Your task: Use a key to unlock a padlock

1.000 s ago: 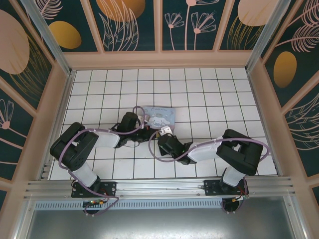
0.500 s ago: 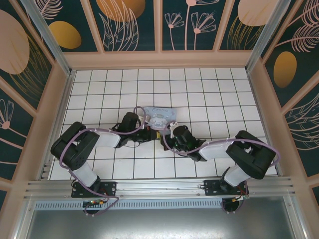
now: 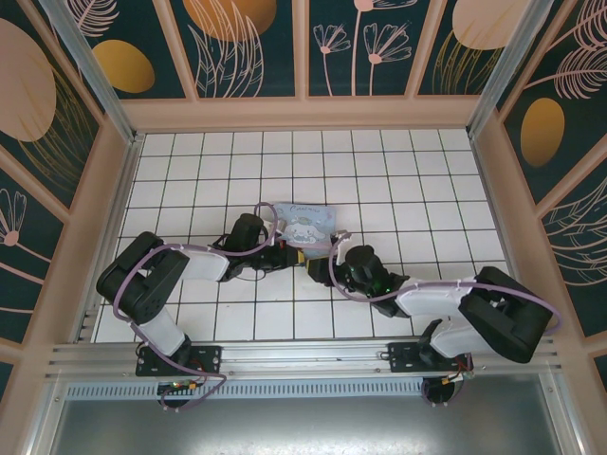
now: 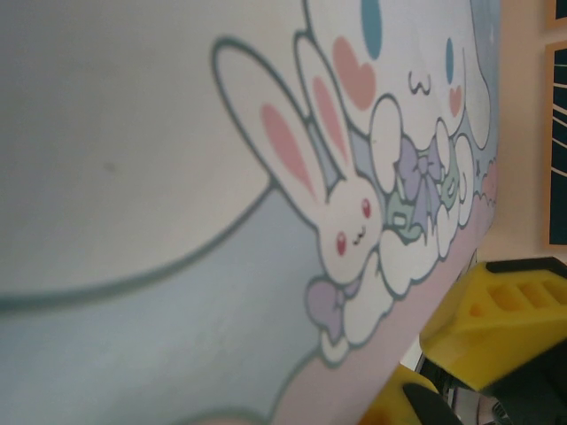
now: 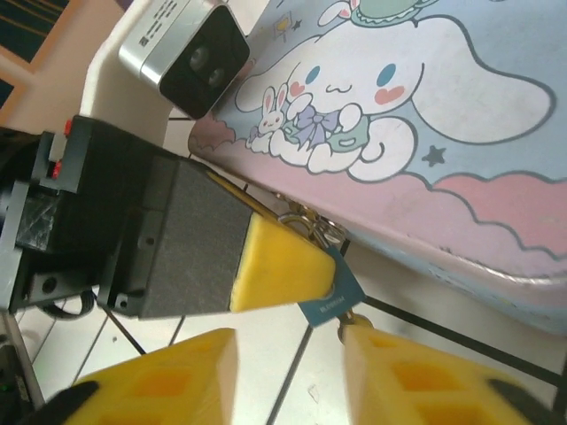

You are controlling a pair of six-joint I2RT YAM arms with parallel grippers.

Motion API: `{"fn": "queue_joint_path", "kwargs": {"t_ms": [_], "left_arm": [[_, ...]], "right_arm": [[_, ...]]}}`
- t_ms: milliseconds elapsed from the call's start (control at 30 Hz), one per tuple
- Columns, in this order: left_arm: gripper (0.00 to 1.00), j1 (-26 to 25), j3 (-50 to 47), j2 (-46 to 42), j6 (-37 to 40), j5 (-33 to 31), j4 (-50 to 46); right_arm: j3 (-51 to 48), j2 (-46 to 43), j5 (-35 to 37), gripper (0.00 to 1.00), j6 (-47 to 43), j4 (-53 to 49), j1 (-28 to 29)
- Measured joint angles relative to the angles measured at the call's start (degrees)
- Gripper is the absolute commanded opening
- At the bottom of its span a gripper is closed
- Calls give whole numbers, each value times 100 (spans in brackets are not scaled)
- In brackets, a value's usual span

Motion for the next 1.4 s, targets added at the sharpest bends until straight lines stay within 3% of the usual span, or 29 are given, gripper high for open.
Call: {"fn": "queue_joint_path", "kwargs": {"t_ms": [133, 400, 567, 1000, 1167, 1233, 1400], "left_arm": [[0, 0, 0, 0, 17, -9, -7], [39, 0, -4, -39, 79, -9, -83], [54, 0, -122, -343, 33, -20, -387], [74, 4, -184, -1460, 48, -278, -1010], [87, 4, -168, -1818, 131, -424, -1274], [98, 7, -118, -1895, 155, -514, -1394], [98, 44, 177, -2002, 258, -890, -1698]], "right_arm": [[-120, -42, 31, 52, 131, 0, 7], [-96, 472, 129, 57, 310, 264, 26], [-4, 667, 192, 57, 396, 457, -17], [402, 876, 188, 57, 472, 573, -391], [566, 984, 168, 57, 468, 511, -501], [568, 981, 140, 57, 468, 505, -498], [546, 752, 125, 56, 402, 251, -372]]}}
